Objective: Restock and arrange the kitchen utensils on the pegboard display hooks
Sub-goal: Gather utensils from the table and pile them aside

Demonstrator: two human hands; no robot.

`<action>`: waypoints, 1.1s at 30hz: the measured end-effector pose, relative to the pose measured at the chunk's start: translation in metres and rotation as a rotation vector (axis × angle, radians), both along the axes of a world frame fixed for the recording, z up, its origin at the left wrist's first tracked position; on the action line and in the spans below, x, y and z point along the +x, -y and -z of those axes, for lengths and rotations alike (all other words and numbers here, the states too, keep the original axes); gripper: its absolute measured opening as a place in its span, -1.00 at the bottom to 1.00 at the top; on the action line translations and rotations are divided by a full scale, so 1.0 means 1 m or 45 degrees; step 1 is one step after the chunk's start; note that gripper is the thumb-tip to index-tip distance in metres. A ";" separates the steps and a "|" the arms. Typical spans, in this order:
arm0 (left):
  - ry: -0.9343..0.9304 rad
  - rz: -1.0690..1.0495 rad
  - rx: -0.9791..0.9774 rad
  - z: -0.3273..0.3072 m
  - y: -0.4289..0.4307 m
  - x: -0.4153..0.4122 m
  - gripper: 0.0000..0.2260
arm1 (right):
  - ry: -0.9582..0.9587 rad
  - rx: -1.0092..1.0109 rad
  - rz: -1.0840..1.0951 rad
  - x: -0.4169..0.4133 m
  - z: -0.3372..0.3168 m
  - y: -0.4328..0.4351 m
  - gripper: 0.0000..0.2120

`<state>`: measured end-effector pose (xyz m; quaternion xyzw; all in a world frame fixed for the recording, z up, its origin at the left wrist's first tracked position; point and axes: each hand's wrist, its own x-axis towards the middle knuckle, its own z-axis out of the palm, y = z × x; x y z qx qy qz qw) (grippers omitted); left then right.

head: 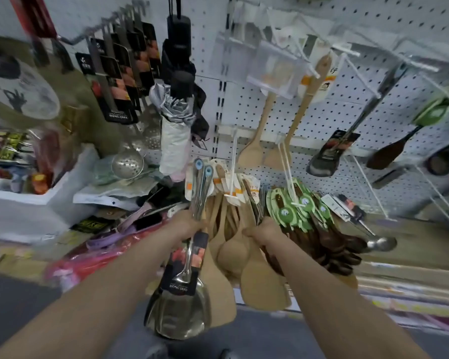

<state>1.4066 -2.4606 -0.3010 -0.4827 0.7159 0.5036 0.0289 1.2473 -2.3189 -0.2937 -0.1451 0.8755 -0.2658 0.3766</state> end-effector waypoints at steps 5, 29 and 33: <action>-0.004 -0.107 0.003 0.005 -0.010 -0.001 -0.85 | 0.027 -0.047 -0.032 -0.018 0.018 0.025 -0.64; 0.017 -0.030 0.144 0.030 -0.023 -0.022 -0.67 | -0.092 -0.030 -0.043 -0.051 0.061 0.036 -0.60; 0.048 0.076 0.131 0.012 -0.048 -0.045 -0.90 | -0.005 0.055 0.037 -0.057 0.044 -0.002 -0.39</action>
